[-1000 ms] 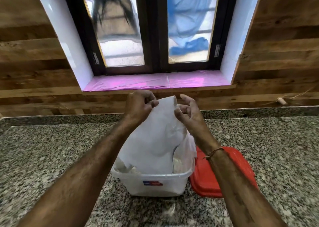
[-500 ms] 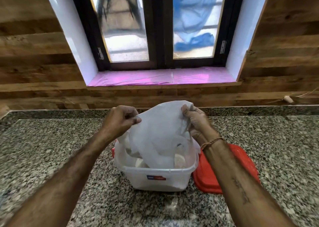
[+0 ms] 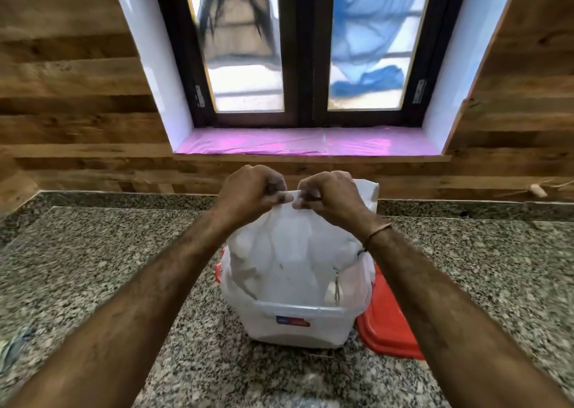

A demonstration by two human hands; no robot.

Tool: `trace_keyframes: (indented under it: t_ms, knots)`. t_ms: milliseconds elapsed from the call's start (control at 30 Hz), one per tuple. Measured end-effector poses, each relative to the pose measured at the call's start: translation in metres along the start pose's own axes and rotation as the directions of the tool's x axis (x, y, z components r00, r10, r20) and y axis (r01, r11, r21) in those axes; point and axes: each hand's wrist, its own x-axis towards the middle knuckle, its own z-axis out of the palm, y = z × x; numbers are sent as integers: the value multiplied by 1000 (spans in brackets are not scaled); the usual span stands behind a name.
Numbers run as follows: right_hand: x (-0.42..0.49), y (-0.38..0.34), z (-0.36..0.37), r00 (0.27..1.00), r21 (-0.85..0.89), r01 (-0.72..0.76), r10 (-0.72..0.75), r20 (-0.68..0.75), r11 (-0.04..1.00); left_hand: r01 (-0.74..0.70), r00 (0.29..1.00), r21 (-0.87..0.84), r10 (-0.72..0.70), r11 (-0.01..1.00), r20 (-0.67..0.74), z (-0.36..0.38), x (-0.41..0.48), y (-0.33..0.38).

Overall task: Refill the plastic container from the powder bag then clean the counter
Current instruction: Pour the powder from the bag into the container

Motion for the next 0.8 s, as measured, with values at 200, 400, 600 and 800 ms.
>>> trace_keyframes:
  t_ms: [200,400,600,800]
  knots:
    - [3,21,4,993,226,-105,115,-30,968,294,955,-400,-253,868,154,-12,-32,-60]
    - [6,1,5,999,45,-51,51,-8,998,209,974,-380,-225,901,3,-2,-40,-51]
    - [21,-40,6,989,-2,-17,18,150,1000,88,981,-448,-155,889,-115,2,-35,-44]
    - [26,-42,4,990,62,-131,134,-50,990,231,962,-829,-244,509,118,24,-64,-64]
